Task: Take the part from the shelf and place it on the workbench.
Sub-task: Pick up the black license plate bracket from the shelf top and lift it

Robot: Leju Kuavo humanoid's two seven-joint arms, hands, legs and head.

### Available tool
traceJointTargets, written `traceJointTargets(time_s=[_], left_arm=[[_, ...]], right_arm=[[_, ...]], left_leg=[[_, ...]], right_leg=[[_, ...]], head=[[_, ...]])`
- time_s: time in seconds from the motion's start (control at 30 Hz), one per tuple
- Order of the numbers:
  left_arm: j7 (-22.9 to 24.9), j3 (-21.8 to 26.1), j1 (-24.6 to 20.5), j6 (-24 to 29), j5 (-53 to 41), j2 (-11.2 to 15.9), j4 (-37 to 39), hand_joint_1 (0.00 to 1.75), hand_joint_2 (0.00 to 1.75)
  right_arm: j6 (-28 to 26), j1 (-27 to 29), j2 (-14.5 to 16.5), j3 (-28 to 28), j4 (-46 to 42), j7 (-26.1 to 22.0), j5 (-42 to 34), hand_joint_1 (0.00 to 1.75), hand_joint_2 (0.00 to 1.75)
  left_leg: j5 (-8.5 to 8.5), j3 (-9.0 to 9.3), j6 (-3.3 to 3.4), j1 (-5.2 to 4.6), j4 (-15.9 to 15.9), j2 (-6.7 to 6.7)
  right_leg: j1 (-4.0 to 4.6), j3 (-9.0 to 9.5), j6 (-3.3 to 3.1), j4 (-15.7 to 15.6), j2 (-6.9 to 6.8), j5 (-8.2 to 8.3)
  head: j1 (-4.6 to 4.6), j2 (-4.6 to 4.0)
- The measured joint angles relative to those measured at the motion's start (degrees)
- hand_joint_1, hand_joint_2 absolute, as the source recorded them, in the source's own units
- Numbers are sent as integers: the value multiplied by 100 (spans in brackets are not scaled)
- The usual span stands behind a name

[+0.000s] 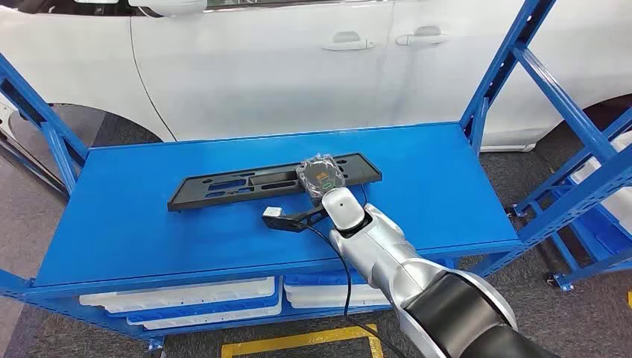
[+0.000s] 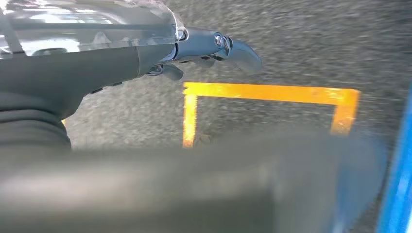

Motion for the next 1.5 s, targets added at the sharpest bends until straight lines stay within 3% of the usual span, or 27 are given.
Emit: traceJointTargets(time_s=[0.07,0.13,0.23,0.27,0.3,0.33,0.4,0.47,0.57,0.63,0.67,0.73,0.77,0.8,0.83,0.87,0.93,0.97,1.03,1.13,1.2,1.27,1.3,1.33,1.37,1.43,1.5], left_arm=[[-79,-4,4,-32,-3,1,0,0,175],[-192,-10,10,-78,-2,4,0,0,175],[-252,-12,16,-94,3,1,0,0,175],[-259,-12,21,-88,3,0,0,0,175],[-261,-12,25,-81,5,1,0,0,175],[-262,-12,28,-77,10,2,0,0,175],[-294,-12,27,-106,38,4,1,0,175],[-382,-12,24,-158,81,-6,4,0,175],[-498,-11,36,-178,148,-21,7,0,175],[-552,-9,39,-184,176,-22,7,0,175],[-575,-8,35,-190,187,-22,7,0,175],[-606,-3,33,-201,207,-19,7,0,175],[-613,-1,34,-205,215,-18,7,0,175],[-623,2,36,-208,224,-17,7,0,175],[-646,5,38,-213,237,-17,7,0,175],[-692,8,38,-216,260,-18,7,0,175],[-848,25,38,-200,354,-28,7,0,175],[-932,47,38,-169,414,-36,8,0,175],[-1044,111,50,-90,519,-48,9,0,175],[-1107,178,90,0,608,-40,8,0,175],[-1155,224,108,41,657,-35,8,0,175],[-1177,271,154,72,677,-33,8,0,175],[-1180,286,197,93,680,-28,9,0,175],[-1184,295,246,121,680,-19,9,0,175],[-1192,300,292,148,679,-7,9,0,175],[-1214,306,354,171,678,22,9,0,175],[-1235,310,373,135,679,46,9,0,175]], right_arm=[[-7,-2,-3,0,-1,1,-3,175,175],[-18,-7,-9,0,-4,3,-7,175,175],[-37,5,-15,0,-5,4,-26,175,175],[-49,14,-18,-1,-4,4,-36,175,175],[-66,21,-21,-1,-4,3,-47,175,175],[-87,24,-24,-2,-5,-2,-58,175,175],[-151,25,-29,-8,-9,-38,-102,175,175],[-258,23,-32,-46,-21,-151,-224,175,175],[-486,34,-35,-229,-102,-560,-718,175,175],[-607,41,-36,-424,-210,-940,-1234,175,175],[-638,43,-37,-536,-278,-1127,-1494,175,175],[-657,54,-39,-767,-405,-1411,-1899,175,175],[-658,68,-42,-862,-451,-1483,-2002,175,175],[-665,87,-46,-945,-492,-1551,-2092,175,175],[-678,114,-53,-1016,-540,-1652,-2215,175,175],[-693,153,-61,-1093,-616,-1819,-2424,175,175],[-658,314,-93,-1286,-953,-2385,-3196,175,175],[-567,451,-117,-1392,-1251,-2692,-3697,175,175],[-308,804,-193,-1555,-2013,-3087,-4579,175,175],[-27,1238,-312,-1666,-2957,-3241,-5238,175,175],[280,1508,-363,-1738,-3517,-3467,-5910,175,175],[896,1921,-442,-1822,-4229,-3741,-6993,175,175],[1263,2154,-492,-1868,-4626,-3857,-7584,175,175],[1617,2386,-543,-1915,-5034,-3944,-8132,175,175],[1945,2590,-588,-1956,-5438,-4008,-8624,175,175],[2479,2969,-658,-2005,-6159,-4071,-9365,175,175],[2894,3280,-708,-2008,-6715,-4117,-9824,175,175]], left_leg=[[-3,1,-30,6,0,1],[-129,-65,-86,12,164,10],[-635,-506,-153,33,1137,18],[-732,-649,-175,46,1439,19],[-726,-711,-196,59,1567,20],[-611,-660,-214,77,1465,23],[-244,-303,-237,114,745,40],[-64,-15,-201,114,152,44],[-60,3,-74,97,56,20],[-43,1,-2,104,38,19],[-37,2,30,108,29,19],[-41,-2,69,93,29,20],[-45,0,77,83,30,18],[-48,3,81,75,31,14],[-51,9,82,69,31,8],[-55,17,80,65,32,1],[-67,23,59,54,35,-12],[-72,19,38,50,36,-17],[-80,15,-18,52,26,-22],[-163,18,-107,50,73,-11],[-450,-178,-147,56,530,9],[-795,-552,-179,65,1322,17],[-857,-686,-189,67,1586,19],[-804,-717,-193,67,1636,20],[-639,-621,-188,67,1429,22],[-243,-223,-155,65,629,25],[-98,51,-103,44,82,18]], right_leg=[[-16,17,-26,-34,-5,24],[-50,55,-78,-108,-16,69],[-64,66,-120,-144,-26,91],[-64,62,-120,-141,-24,90],[-67,62,-117,-136,-22,86],[-72,66,-108,-128,-17,80],[-88,77,-63,-95,-7,50],[-73,48,4,-33,6,20],[-56,3,92,-10,20,15],[-78,-61,148,134,15,-97],[-87,-170,172,369,13,-238],[-97,-549,198,1162,9,-606],[-99,-737,202,1527,9,-724],[-100,-846,197,1717,9,-739],[-99,-840,183,1662,10,-637],[-96,-724,158,1379,10,-447],[-66,-342,85,532,7,-53],[-45,-205,56,221,3,56],[-6,-119,21,12,-2,78],[-50,-68,-49,-71,-4,102],[-78,-24,-89,-121,-9,116],[-68,-5,-111,-122,-18,97],[-62,6,-115,-119,-21,83],[-59,20,-113,-114,-21,66],[-58,39,-105,-108,-17,46],[-55,88,-71,-88,-6,-5],[-39,100,-24,-58,1,-41]], head=[[0,0],[-1,0],[-2,0],[-2,0],[-2,0],[-2,0],[-2,0],[-2,0],[-1,0],[0,0],[0,0],[0,0],[0,0],[0,0],[0,0],[0,0],[0,0],[0,0],[0,0],[-1,0],[-1,0],[-1,0],[-1,0],[-1,0],[-1,0],[-1,0],[-1,0]])
